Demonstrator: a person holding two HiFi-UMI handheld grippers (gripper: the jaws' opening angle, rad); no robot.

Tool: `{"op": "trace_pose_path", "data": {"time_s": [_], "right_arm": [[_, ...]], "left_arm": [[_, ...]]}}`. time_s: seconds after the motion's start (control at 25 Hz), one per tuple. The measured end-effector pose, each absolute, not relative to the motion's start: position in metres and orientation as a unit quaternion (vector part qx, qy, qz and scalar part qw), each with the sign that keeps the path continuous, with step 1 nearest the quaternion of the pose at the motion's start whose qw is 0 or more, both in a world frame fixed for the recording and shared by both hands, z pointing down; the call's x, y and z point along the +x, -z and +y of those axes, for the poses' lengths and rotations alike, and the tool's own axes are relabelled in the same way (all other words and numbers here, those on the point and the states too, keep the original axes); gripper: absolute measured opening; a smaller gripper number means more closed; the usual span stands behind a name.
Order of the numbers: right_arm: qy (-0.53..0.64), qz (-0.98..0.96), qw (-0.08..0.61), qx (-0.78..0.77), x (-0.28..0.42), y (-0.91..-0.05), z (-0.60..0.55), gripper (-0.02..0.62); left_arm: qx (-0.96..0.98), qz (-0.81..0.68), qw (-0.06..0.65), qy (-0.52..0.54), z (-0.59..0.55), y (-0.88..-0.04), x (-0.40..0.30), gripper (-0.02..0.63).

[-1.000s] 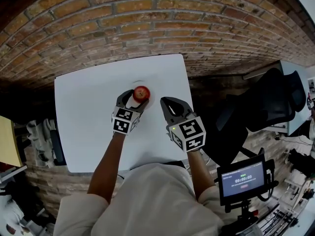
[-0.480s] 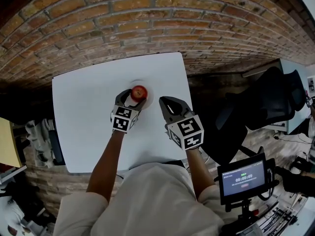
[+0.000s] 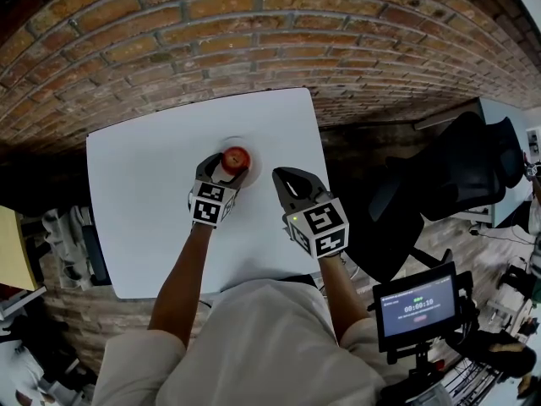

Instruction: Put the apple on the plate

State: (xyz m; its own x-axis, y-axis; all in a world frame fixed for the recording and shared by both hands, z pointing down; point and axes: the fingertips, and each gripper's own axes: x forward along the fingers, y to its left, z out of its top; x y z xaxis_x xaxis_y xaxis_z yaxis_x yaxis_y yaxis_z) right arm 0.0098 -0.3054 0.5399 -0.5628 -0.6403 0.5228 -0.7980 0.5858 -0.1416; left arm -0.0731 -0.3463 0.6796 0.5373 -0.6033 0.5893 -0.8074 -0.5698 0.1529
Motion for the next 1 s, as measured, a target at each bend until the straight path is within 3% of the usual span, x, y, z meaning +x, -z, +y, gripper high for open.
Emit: {"op": "trace_pose_path", "data": {"time_s": [1.0], "right_arm": [[-0.184,-0.863,0.212,0.421,0.022,-0.543,-0.298,0.002]], "left_arm": [[0.846,-0.424,0.212,-0.243,-0.346,-0.691,-0.072,0.33]]}}
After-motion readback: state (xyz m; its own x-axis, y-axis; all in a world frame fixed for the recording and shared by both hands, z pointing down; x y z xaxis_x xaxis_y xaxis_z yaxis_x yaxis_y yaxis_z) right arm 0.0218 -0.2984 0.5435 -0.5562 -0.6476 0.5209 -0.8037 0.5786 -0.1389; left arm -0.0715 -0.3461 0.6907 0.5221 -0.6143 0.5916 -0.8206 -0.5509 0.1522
